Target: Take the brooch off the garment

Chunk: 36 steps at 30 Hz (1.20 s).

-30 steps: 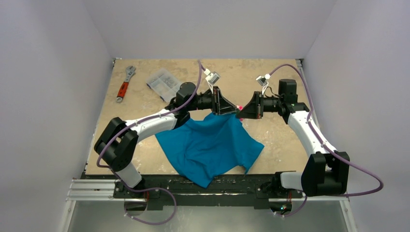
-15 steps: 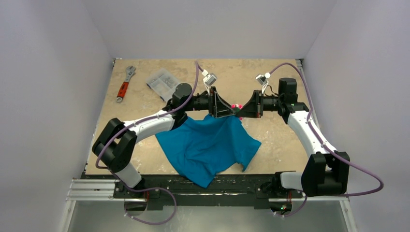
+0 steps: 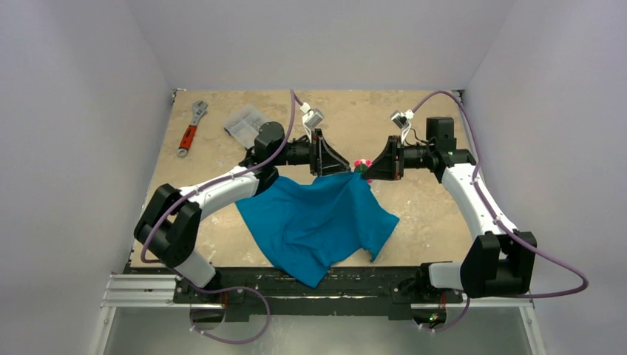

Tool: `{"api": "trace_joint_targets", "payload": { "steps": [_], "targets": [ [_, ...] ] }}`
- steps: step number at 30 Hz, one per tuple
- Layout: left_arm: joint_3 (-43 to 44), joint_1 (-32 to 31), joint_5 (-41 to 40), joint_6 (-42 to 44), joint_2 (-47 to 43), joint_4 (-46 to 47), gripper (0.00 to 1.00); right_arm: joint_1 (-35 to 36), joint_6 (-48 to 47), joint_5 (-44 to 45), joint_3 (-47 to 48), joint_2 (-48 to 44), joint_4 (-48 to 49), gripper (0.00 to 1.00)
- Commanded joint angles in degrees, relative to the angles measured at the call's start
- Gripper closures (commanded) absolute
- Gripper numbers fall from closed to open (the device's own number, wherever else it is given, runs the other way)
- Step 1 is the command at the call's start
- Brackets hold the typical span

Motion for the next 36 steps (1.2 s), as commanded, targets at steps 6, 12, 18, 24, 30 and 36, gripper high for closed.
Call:
{"api": "trace_joint_targets", "payload": {
  "steps": [6, 12, 18, 24, 30, 36],
  "targets": [
    [8.73, -2.05, 3.21, 4.89, 3.29, 1.76, 0.63, 0.49, -21.88, -3.56, 7.88, 3.80, -21.93, 1.00],
    [8.97, -2.65, 3.17, 6.68, 2.56, 1.88, 0.66, 0.48, -25.97, -2.95, 9.26, 4.80, -25.86, 1.00],
    [8.89, -3.51, 3.15, 9.52, 1.40, 0.98, 0.76, 0.55, -25.56, -3.32, 8.94, 4.98, -25.69, 0.97],
    [8.89, -4.78, 3.46, 12.65, 1.30, -0.29, 0.80, 0.49, -25.19, -3.31, 8.87, 4.72, -25.87, 0.93],
    [8.65, -5.19, 4.55, 14.90, 1.04, -1.76, 0.89, 0.55, -24.84, -3.49, 8.93, 4.87, -25.69, 0.88],
    [7.59, -5.29, 4.98, 17.29, 0.67, -4.01, 0.99, 0.44, -26.16, -3.67, 9.91, 5.83, -27.36, 0.80]
  ]
}}
